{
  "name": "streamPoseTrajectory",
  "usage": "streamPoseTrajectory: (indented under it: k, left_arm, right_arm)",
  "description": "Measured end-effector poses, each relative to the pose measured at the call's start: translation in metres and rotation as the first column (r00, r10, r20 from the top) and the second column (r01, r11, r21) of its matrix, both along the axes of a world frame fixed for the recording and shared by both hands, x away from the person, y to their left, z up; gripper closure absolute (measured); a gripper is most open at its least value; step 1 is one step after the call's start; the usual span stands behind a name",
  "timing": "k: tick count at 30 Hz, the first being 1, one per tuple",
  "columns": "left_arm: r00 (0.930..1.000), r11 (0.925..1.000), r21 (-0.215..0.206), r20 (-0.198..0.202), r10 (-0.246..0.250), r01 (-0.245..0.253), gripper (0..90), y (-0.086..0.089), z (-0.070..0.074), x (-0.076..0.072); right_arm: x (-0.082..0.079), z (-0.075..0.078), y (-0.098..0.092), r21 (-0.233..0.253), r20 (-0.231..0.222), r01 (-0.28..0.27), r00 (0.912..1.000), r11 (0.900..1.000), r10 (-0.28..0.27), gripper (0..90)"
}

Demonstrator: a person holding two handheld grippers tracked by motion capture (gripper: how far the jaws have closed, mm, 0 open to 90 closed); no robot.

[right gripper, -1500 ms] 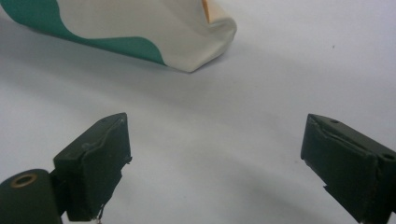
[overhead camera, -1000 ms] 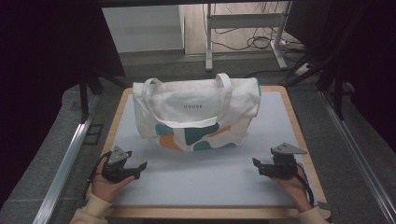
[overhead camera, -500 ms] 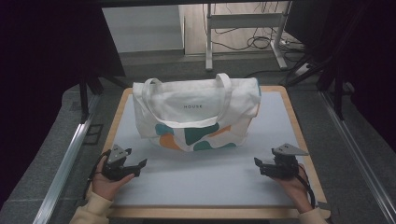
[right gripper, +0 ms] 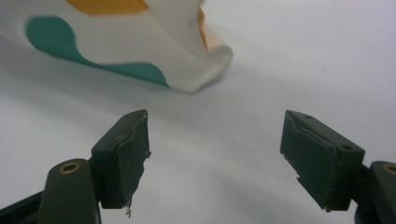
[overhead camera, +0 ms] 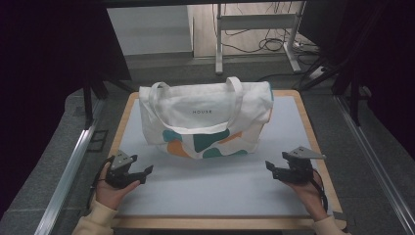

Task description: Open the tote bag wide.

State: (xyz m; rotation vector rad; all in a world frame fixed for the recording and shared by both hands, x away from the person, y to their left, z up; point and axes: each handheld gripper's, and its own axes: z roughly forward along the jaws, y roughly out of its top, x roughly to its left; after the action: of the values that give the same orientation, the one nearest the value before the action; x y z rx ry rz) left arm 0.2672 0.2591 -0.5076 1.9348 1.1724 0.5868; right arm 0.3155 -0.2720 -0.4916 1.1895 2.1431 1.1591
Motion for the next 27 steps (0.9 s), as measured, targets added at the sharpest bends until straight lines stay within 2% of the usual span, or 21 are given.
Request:
streamPoseTrajectory:
  k: [2,6,14,17,27]
  left_arm:
    - [1.0000,1.0000,-0.003,0.002,0.000,0.000,26.3,0.000,0.005,0.001]
    - [0.9999,1.0000,-0.008,0.015,-0.004,0.004,26.3,-0.001,0.014,0.003]
    - [0.9983,0.9974,-0.072,0.058,0.000,0.004,26.3,0.004,0.041,0.008]
    - [0.9971,0.9966,-0.082,0.076,0.002,0.004,26.4,0.004,0.049,0.009]
    - [0.9952,0.9950,-0.100,0.097,0.003,0.007,28.2,0.005,0.069,0.016]
  right_arm:
    - [0.000,0.008,0.003,0.005,0.033,-0.015,0.9993,1.000,0.015,23.6]
    - [0.000,0.021,0.008,0.018,0.071,-0.031,0.9970,0.999,0.030,24.3]
    - [0.006,0.040,0.012,0.043,0.091,-0.037,0.9953,0.998,0.033,27.1]
    - [0.010,0.046,0.014,0.051,0.094,-0.039,0.9950,0.998,0.034,28.5]
    - [0.026,0.072,0.017,0.069,0.124,-0.045,0.9916,0.997,0.036,31.6]
